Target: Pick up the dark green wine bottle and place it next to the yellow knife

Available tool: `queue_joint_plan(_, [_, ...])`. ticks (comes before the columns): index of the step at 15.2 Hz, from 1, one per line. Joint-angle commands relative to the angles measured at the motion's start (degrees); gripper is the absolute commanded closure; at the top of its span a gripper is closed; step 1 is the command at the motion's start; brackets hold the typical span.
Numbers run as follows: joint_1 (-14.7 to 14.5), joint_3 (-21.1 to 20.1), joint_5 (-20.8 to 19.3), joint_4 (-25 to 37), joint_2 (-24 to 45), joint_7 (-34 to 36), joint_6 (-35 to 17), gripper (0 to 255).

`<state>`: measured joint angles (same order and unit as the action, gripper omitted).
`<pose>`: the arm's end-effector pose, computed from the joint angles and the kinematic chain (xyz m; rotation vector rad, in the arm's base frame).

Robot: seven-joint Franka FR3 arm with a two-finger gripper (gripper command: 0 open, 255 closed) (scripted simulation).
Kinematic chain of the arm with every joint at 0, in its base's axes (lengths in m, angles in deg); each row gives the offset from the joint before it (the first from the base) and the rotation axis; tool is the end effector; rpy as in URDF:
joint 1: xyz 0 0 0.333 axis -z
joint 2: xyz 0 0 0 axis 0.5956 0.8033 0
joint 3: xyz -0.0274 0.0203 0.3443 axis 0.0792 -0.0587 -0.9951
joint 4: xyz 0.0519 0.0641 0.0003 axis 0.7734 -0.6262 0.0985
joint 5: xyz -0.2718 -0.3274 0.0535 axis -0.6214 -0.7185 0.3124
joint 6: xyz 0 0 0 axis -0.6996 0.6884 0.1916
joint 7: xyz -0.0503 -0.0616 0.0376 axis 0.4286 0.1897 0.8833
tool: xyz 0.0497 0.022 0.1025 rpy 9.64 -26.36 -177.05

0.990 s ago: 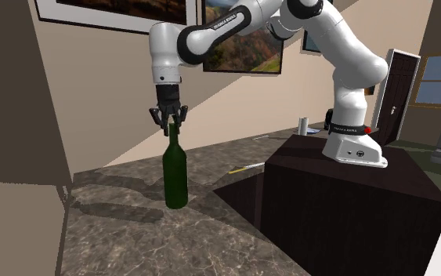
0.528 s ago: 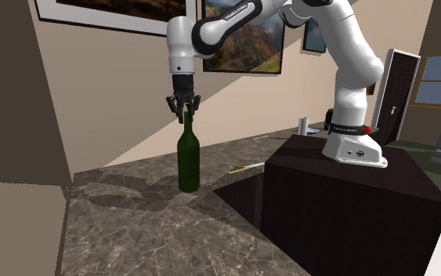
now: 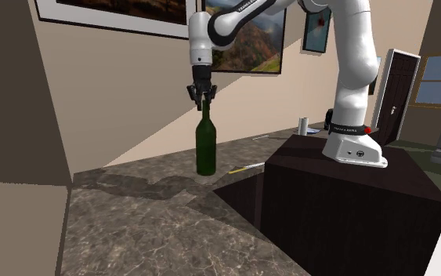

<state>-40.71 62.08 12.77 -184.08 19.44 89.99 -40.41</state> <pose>0.5554 0.2999 0.3591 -3.1062 0.4200 0.0712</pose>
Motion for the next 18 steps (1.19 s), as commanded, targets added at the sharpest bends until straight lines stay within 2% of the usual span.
queue_joint_plan(1, [2.0, 0.3, 1.7, -2.8, -3.4, -3.1, 0.3, 255])
queue_joint_plan(10, [8.9, 4.8, 7.1, -10.2, -15.4, -17.1, 4.1, 255])
queue_joint_plan(18, [13.8, 10.9, 8.2, -12.1, -22.2, -28.6, 9.1, 255])
